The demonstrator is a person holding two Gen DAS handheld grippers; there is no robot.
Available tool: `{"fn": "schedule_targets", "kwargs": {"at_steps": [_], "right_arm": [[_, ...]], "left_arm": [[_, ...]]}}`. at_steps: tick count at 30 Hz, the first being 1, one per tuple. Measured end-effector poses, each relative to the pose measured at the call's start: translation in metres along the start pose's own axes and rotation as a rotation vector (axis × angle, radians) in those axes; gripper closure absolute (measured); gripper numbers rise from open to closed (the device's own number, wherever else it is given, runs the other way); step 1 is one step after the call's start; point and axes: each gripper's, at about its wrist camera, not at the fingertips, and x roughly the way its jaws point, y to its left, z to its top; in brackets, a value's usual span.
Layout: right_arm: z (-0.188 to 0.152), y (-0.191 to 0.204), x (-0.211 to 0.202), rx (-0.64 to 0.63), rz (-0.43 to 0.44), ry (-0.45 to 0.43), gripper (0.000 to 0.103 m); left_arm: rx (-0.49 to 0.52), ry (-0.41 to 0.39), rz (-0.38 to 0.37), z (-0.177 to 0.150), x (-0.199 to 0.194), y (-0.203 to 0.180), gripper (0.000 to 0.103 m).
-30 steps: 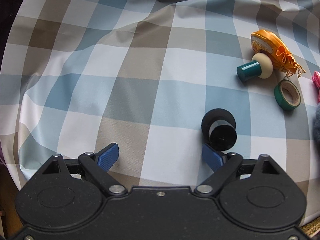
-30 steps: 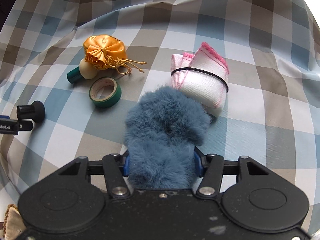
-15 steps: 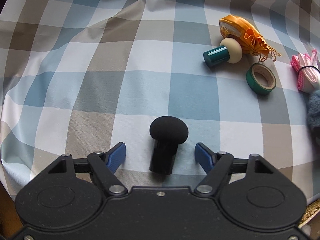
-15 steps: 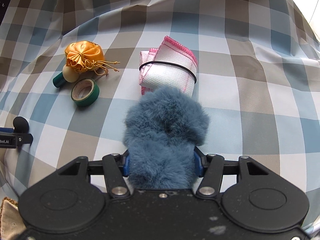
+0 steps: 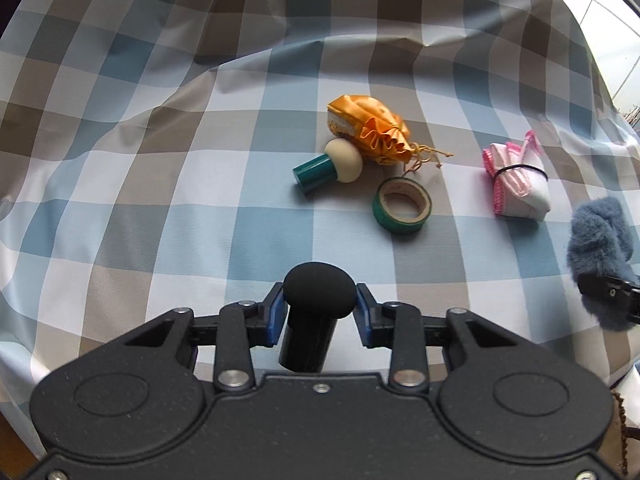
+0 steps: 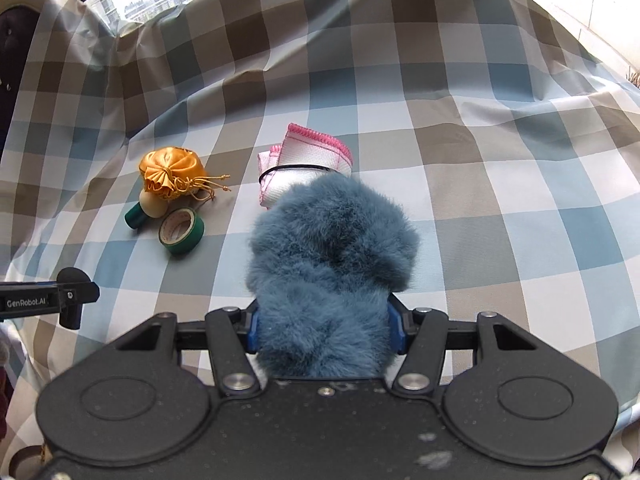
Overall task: Organize soft objects
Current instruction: 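Grasp the black sponge stick with the left gripper while the right gripper grasps the blue fluffy scrunchie, then carry both items over the basket and open both grippers to drop them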
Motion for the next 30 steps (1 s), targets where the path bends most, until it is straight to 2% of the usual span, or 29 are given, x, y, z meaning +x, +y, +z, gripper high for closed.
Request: {"fn": "schedule_targets", "kwargs": {"at_steps": [3,6,13,16,24,30], "right_arm": [[-0.012,-0.006,-0.024,0.03,0.005,-0.049,0.048],[-0.028,-0.006,-0.046,0.038,0.008,-0.084,0.048],[-0.087,0.014,-0.102,-0.04,0.012,-0.162,0.048],[-0.115,0.025,-0.122,-0.075,0.024,-0.182,0.047],[-0.174,0.035,-0.173,-0.072,0.07,-0.23,0.047],[-0.199,0.031,-0.195,-0.046,0.099,-0.245,0.047]], "left_arm": [[0.004,-0.038,-0.028,-0.01,-0.026,-0.014,0.067],[0.016,-0.065,-0.021,-0.025,-0.048,-0.025,0.067],[0.036,-0.13,-0.023,-0.079,-0.093,-0.041,0.067],[0.061,-0.147,-0.019,-0.104,-0.105,-0.048,0.067],[0.074,-0.171,-0.038,-0.154,-0.129,-0.056,0.067],[0.078,-0.168,-0.049,-0.175,-0.136,-0.059,0.066]]}}
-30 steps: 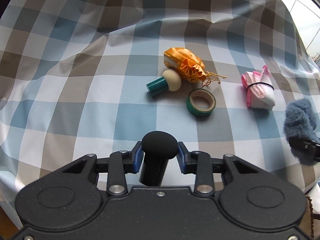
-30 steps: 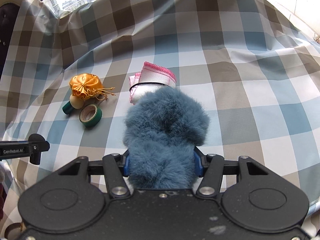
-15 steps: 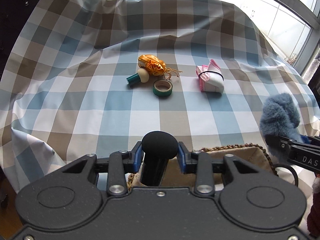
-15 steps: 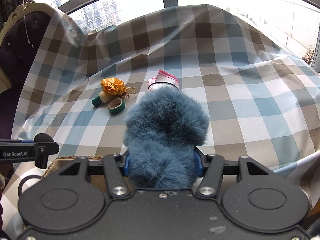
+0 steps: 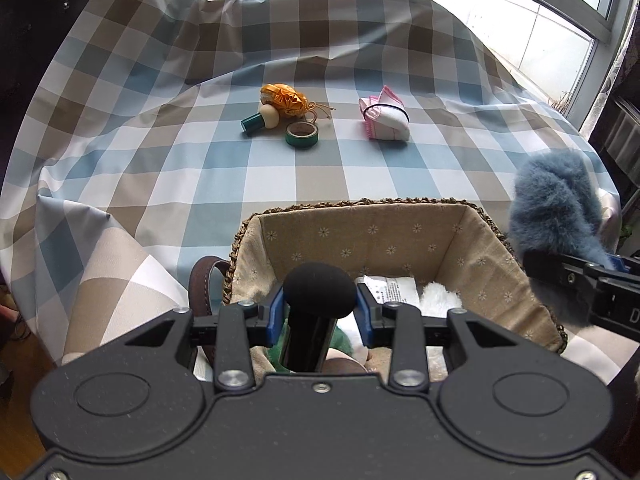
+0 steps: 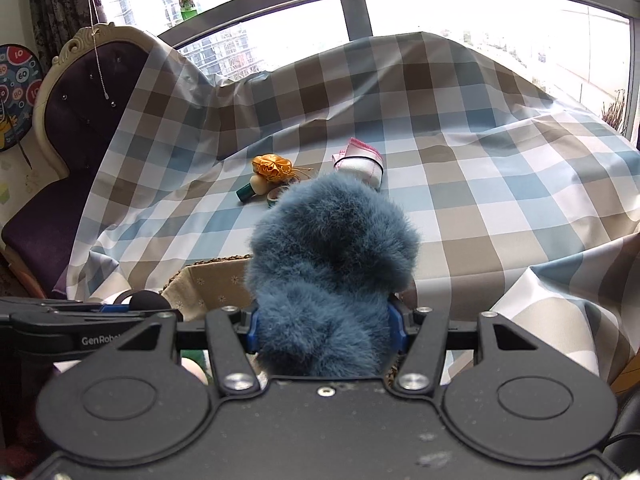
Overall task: Organize soft objects
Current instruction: 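Carry both items over the basket and open both grippers to drop them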
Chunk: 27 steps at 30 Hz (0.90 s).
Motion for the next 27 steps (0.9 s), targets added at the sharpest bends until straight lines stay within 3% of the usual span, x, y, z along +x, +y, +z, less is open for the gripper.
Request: {"fn": "schedule_targets", "kwargs": {"at_steps": [12,27], "right_arm": [[-0.011,0.018,0.001,-0.076,-0.016,0.012,0.046],[-0.01,0.019,0.01,-0.09,-0.014,0.031,0.044]], "left_arm": [[0.007,0.032,0.063,-0.008,0.012,-0.008,0.066],[-0.083,0.086,0.034,-0.006,0.023,0.009,0.065]]}}
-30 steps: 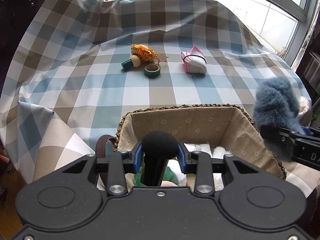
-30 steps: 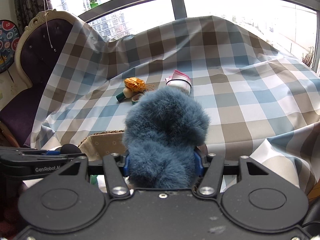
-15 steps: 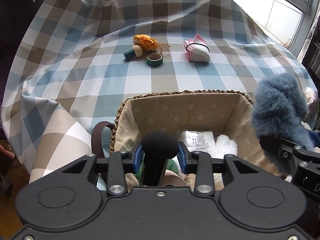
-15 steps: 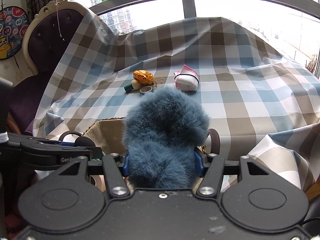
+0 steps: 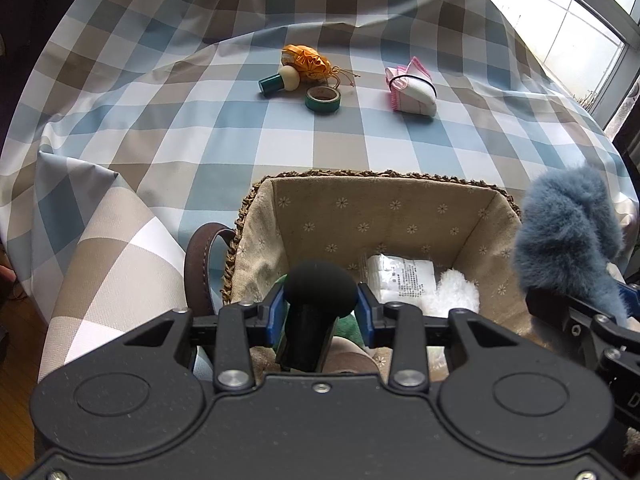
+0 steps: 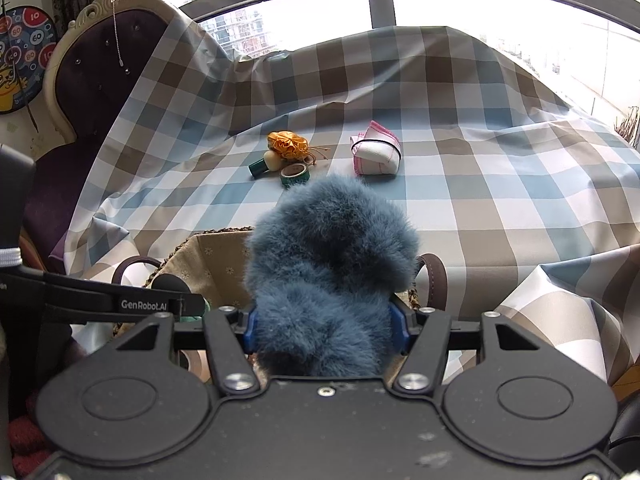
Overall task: Organize soft objects
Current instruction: 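Carry both items over the basket and open both grippers to drop them, then lift both tools out of the basket and move toward the remaining items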
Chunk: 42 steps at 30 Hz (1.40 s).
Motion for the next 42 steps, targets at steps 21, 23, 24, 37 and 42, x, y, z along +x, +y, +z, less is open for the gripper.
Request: {"fn": "schedule_targets", "kwargs": {"at_steps": [21,23,24,37,42], "right_arm": [[-0.0002,-0.0029,-0.0013,0.011,0.003,-0.009,0.034],[-0.0003,-0.0031,-0.0013,0.012,0.003,-0.009,0.034],[-0.0003,-0.0032,-0.0013,0.011,0.003,-0.009,0.034],[-0.0002,-0.0043,-0.0007,0.017,0.003,-0.006,0.034],[0.0,-0.0047,0.0,0.019,0.003,-0.003,0.034]], "left_arm": [[0.008,-0.027,0.006,0.0023,-0.0036,-0.001,0.038],[0.009,-0.025,0.009,0.0022,-0.0031,-0.0015,0.038],[0.01,-0.025,0.01,0.0022,-0.0031,-0.0015,0.038],[0.013,-0.03,0.02,0.0023,-0.0035,-0.0017,0.038],[0.015,-0.032,0.02,0.0024,-0.0036,-0.0018,0.037]]}}
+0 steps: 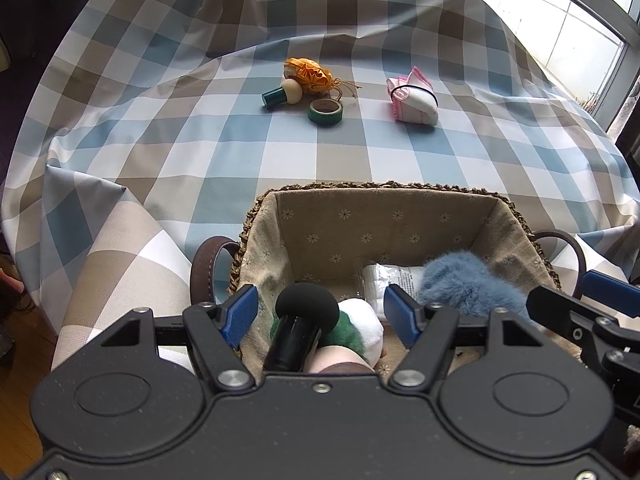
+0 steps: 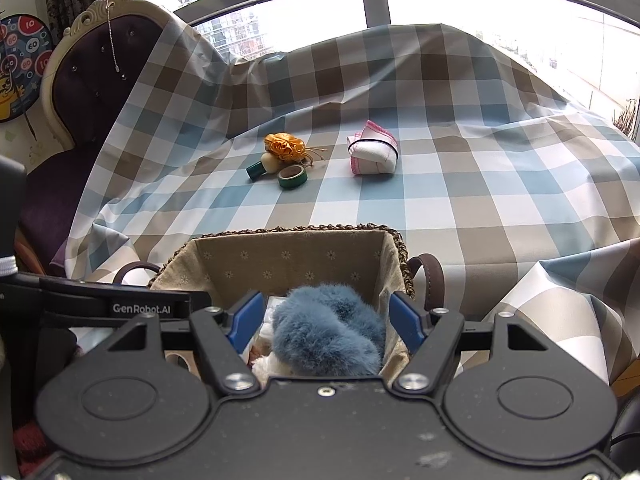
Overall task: Organize soft objects
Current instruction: 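Lift both tools out of the basket and move toward the remaining items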
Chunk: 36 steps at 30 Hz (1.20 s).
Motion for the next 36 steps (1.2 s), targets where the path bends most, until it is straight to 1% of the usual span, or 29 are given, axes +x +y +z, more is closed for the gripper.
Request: {"fn": "schedule_targets", "kwargs": {"at_steps": [6,14,22,24,26,28,31,32,33,35,36], "right_arm": [[0.0,-0.001,0.002,0.006,-0.002,0.005,0.033],[0.0,-0.001,0.004,0.01,-0.01,0.015,0.033],[0.003,-0.002,0.006,0.018,-0.013,0.037,0.031],[0.006,-0.003,0.006,0.017,-0.01,0.045,0.024],[0.01,-0.004,0.006,0.029,-0.013,0.053,0.021],[0.018,-0.006,0.006,0.021,-0.014,0.058,0.021],[0.037,-0.009,0.007,-0.021,-0.063,0.029,0.014],[0.045,-0.011,0.008,-0.029,-0.074,0.016,0.009],[0.057,-0.013,0.009,-0.034,-0.084,0.002,0.005],[0.077,-0.018,0.016,-0.035,-0.099,-0.015,0.002],[0.085,-0.019,0.02,-0.035,-0.106,-0.018,0.002]], "left_arm": [[0.0,-0.001,0.002,0.0,-0.001,0.0,0.034],[0.032,-0.006,0.034,0.0,-0.003,-0.005,0.03],[0.025,-0.002,0.045,0.0,-0.004,-0.002,0.029],[0.024,0.002,0.047,0.002,-0.005,-0.002,0.029],[0.012,0.007,0.038,0.006,-0.006,0.0,0.029],[-0.008,0.018,0.021,0.012,-0.007,0.005,0.029],[-0.014,0.024,-0.004,0.028,-0.006,0.012,0.029],[-0.011,0.018,-0.006,0.033,-0.006,0.013,0.029],[-0.009,0.007,-0.001,0.04,-0.006,0.016,0.028],[0.003,-0.033,0.061,0.055,-0.006,0.017,0.021],[0.009,-0.049,0.079,0.062,-0.006,0.018,0.02]]}}
